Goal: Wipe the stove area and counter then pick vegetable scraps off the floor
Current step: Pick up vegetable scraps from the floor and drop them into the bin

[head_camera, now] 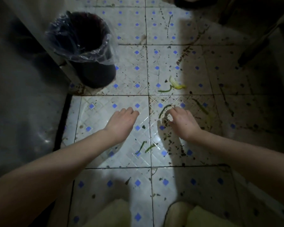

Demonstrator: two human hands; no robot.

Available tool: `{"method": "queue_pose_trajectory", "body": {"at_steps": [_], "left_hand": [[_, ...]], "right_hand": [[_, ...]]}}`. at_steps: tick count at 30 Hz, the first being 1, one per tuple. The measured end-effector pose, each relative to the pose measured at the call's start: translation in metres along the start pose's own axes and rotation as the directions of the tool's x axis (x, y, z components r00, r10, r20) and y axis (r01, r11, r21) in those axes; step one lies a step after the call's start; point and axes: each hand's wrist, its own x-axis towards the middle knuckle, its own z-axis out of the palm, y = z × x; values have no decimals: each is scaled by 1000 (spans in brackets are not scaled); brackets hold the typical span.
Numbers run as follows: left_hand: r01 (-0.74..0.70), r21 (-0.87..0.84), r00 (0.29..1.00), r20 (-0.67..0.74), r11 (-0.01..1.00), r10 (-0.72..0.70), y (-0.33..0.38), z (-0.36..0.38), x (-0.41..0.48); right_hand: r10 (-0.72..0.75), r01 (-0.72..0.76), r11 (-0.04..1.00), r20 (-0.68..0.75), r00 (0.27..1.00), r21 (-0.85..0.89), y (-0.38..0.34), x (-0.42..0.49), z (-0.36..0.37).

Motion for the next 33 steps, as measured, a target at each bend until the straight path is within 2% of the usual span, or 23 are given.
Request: {"method": "queue_pose_trajectory", "body": {"at_steps": [8,14,17,24,28,33], "left_hand": [[-94,-40,993,63,995,96,6,48,-54],[-110,-74,976,178,991,122,20,62,-90],[-203,-33,975,87,979,205,19,61,-102],[-46,-129,995,81,991,56,14,62,-82],[-47,-130,995,82,990,58,14,59,-79],[-58,-102,996,69,993,65,8,56,-78]], "right_hand": [[-133,130,989,34,991,69,-21,-24,32],[-247,238,968,136,959,80,-40,-24,55],[-354,348,935,172,919,66,-45,-22,67],[-527,561,825,270,806,-65,-43,-13,77],[-522,582,805,329,787,-116,-38,-11,76],[-585,658,743,361,727,-121,-39,-10,74]]}}
